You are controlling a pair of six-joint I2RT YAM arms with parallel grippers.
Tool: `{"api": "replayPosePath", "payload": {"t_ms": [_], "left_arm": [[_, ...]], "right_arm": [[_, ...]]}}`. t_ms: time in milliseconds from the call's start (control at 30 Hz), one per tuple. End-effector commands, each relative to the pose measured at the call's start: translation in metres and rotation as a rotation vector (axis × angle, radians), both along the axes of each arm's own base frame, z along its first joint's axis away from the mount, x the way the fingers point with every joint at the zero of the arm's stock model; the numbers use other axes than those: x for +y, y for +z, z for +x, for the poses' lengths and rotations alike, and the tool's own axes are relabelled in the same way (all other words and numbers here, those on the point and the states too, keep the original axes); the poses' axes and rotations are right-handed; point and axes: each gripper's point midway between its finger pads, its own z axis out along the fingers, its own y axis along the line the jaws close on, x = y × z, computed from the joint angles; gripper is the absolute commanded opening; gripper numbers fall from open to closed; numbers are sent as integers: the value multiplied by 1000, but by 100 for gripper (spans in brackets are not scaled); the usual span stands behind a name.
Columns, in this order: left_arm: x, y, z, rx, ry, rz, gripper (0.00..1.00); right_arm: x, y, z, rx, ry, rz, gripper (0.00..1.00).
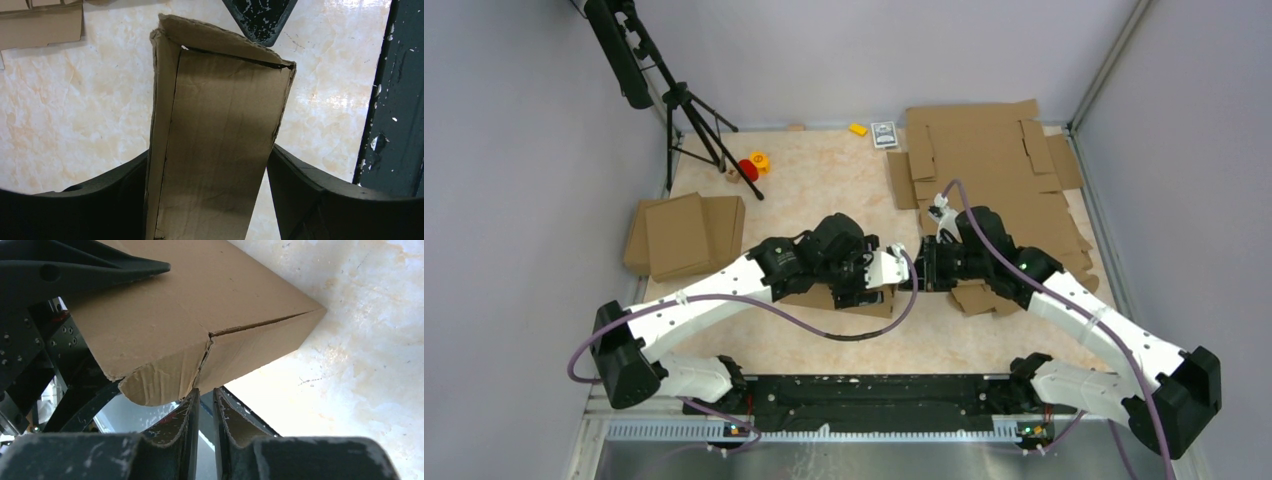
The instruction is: Fold the paper box
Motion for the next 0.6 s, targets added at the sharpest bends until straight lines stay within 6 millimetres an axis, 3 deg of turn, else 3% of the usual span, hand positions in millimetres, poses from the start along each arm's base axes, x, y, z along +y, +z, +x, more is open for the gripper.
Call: {"api": "replayPosePath", "payload": {"t_ms": [0, 167, 367, 567], "left_arm": [[-8, 1, 0, 11, -8, -15, 75], [-9, 1, -1, 15, -9, -15, 75], [-10, 1, -1, 18, -12, -17, 75], [-10, 1, -1, 19, -13, -15, 75]], "right_arm": [[11, 34, 4, -90, 25, 83, 17], [19, 53, 3, -112, 24, 188, 19], [13, 54, 9, -122, -36, 181, 22], [12, 62, 9, -134, -53, 224, 47]]}}
